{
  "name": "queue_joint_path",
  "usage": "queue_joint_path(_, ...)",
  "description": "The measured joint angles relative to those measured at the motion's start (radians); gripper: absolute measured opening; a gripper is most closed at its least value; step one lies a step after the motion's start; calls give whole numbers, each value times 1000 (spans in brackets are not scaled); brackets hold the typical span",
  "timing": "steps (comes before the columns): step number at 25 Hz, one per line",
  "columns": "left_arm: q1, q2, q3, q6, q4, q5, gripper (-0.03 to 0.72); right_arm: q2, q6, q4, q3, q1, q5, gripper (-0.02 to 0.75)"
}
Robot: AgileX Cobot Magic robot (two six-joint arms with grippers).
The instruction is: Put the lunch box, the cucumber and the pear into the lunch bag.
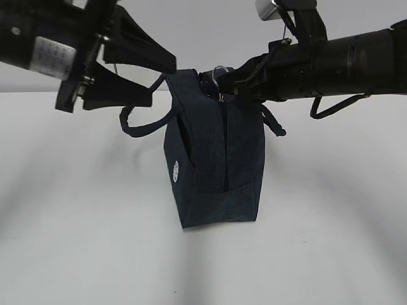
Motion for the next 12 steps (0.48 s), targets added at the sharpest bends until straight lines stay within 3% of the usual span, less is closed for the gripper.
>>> queue_joint_path(6, -58, 91, 0, -20, -42, -111, 448, 0, 0, 2, 0, 0, 0, -16)
queue_joint_path(12, -61, 158, 0, -23, -100, -144, 448, 0, 0, 2, 0, 0, 2, -16)
